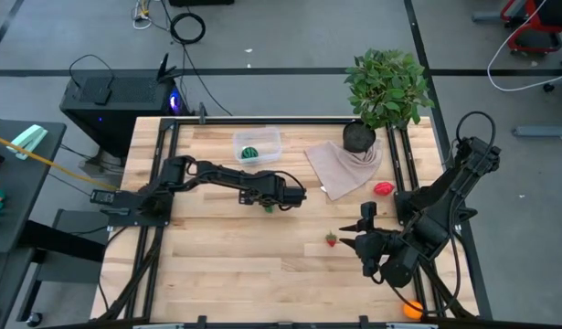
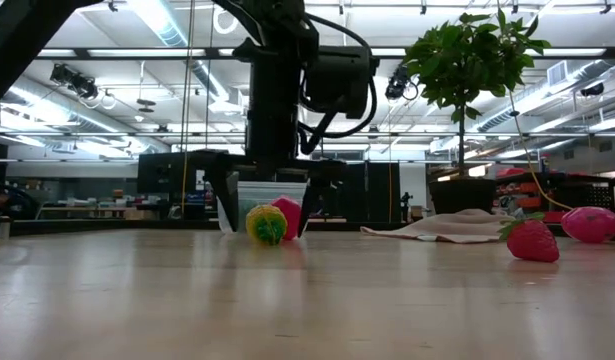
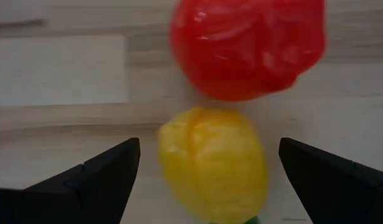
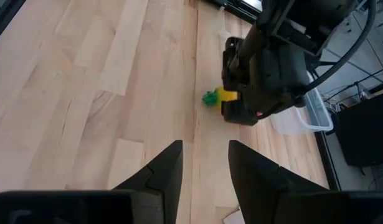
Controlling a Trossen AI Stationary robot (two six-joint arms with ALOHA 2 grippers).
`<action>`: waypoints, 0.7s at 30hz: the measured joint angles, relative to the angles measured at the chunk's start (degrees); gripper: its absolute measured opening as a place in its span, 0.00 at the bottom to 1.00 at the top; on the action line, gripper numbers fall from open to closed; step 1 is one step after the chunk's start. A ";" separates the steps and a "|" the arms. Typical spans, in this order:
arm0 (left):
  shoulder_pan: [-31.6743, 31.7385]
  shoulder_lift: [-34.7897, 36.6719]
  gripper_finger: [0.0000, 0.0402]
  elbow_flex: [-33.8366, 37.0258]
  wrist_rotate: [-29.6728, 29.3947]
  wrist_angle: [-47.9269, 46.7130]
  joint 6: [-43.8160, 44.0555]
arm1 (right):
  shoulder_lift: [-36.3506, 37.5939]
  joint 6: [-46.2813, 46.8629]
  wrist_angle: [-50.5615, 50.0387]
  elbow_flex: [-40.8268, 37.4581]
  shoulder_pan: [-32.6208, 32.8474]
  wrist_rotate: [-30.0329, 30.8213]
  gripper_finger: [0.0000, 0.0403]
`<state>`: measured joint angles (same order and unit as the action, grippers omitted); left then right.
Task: Pick and placing Produce into tupperware
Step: Put the yellow pineapple into the container
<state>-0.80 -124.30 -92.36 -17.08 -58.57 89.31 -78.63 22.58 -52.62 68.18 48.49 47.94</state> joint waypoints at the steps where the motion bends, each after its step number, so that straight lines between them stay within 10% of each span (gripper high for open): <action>1: 0.00 -0.03 0.97 0.00 0.01 0.05 -0.15 | 0.00 0.06 -0.02 0.00 0.00 0.00 0.34; 21: 0.26 -0.03 0.74 0.00 -0.32 0.18 0.03 | 0.00 0.42 0.00 0.00 0.02 0.00 0.34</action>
<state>-0.54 -124.33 -92.36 -17.40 -58.39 89.34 -78.63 23.00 -52.62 68.18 48.51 47.94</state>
